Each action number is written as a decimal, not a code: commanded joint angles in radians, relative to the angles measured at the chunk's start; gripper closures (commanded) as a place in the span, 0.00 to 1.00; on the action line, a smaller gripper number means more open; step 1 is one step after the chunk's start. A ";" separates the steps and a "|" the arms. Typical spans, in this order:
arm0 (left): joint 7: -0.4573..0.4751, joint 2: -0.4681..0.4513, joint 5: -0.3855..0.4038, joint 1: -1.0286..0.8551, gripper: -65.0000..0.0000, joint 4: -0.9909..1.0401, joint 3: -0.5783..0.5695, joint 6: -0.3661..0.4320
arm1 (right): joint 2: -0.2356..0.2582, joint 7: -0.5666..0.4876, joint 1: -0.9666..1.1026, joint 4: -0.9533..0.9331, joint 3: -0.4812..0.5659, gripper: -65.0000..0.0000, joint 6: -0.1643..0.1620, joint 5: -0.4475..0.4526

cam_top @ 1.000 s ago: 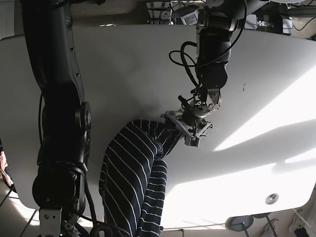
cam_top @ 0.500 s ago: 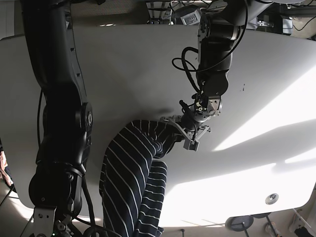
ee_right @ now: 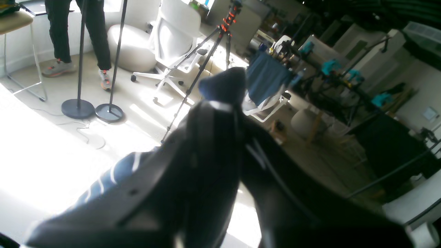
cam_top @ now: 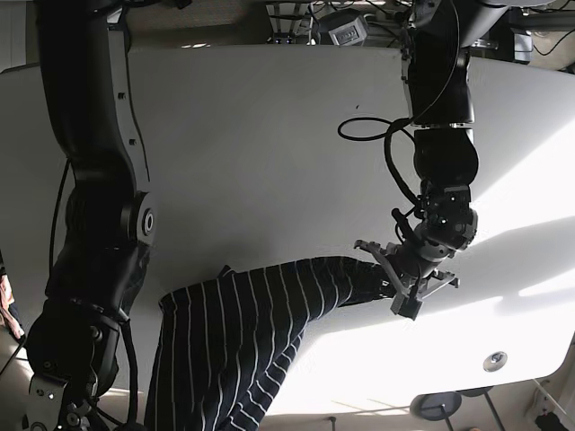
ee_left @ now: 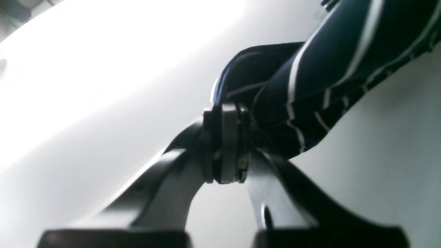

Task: Fold the T-shirt properly
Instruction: 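Grasp the striped garment's other end with the left gripper and stretch it, then lift the stretched shirt with both grippers and swing it over the table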

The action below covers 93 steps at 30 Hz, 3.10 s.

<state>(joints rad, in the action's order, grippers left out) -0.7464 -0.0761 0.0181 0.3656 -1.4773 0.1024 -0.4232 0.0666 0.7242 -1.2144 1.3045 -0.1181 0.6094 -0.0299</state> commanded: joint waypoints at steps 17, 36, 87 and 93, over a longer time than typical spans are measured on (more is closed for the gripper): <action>-0.247 -0.264 0.000 0.662 1.00 0.030 0.185 -0.082 | 0.069 -0.266 -0.091 -0.288 -0.074 0.97 -0.092 0.020; -0.201 -0.238 -0.002 -0.084 1.00 -0.162 0.526 -0.275 | -0.057 0.033 1.142 0.700 -0.249 0.97 -0.099 0.207; -0.158 -0.244 -0.008 -0.366 1.00 -0.162 0.653 -0.275 | 0.279 -0.314 0.631 -0.664 -0.055 0.29 -0.003 0.466; -0.158 -0.244 -0.008 -0.366 1.00 -0.162 0.653 -0.275 | 0.246 -0.343 0.677 -0.679 -0.053 0.29 0.002 0.466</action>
<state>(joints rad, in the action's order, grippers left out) -0.9230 -0.2974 0.0074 -0.0139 -1.6188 0.7509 -0.7044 0.3092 0.3660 -0.5091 0.6098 -0.1711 0.6052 0.4332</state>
